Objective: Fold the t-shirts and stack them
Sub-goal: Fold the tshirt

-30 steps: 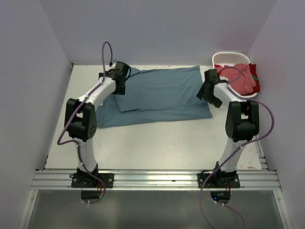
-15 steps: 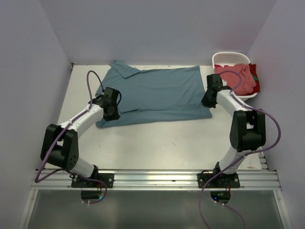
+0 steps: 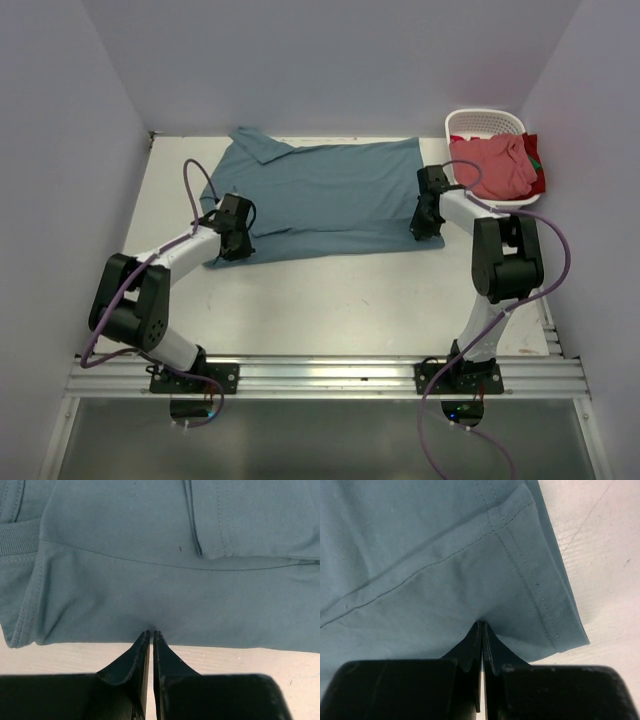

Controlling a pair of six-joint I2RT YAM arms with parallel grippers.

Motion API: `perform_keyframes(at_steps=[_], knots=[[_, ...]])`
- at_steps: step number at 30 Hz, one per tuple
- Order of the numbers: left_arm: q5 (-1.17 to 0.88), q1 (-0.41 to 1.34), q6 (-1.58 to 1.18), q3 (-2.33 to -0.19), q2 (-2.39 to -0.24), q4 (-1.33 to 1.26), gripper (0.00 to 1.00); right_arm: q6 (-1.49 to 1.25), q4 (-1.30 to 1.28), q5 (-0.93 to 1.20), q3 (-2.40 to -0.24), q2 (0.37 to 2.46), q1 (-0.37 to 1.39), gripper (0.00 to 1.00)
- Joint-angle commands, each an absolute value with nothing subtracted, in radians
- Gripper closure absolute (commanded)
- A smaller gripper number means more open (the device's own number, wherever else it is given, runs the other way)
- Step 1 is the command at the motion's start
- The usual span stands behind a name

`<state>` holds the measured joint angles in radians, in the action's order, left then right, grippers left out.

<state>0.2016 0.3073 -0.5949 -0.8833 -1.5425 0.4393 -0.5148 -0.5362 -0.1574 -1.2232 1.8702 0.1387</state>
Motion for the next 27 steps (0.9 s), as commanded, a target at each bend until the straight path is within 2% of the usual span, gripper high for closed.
perform_keyframes(at_steps=[1,6,9,21,27], knots=[[0.242,0.299,-0.618,-0.858,-1.502,0.379,0.9,-0.491,-0.568,-0.179,-1.22,1.884,0.153,1.0],[0.307,0.299,-0.58,-0.838,-1.428,0.328,0.92,-0.489,-0.555,-0.186,-1.186,1.905,0.156,1.0],[0.35,0.299,-0.562,-0.838,-1.427,0.293,0.99,-0.488,-0.557,-0.183,-1.189,1.931,0.158,1.0],[0.33,0.291,-0.558,-0.857,-1.676,0.176,1.0,-0.474,-0.577,-0.18,-1.198,1.985,0.166,1.0],[0.264,0.288,-0.581,-0.874,-1.761,0.306,1.0,-0.489,-0.681,-0.186,-1.212,1.982,0.173,1.0]])
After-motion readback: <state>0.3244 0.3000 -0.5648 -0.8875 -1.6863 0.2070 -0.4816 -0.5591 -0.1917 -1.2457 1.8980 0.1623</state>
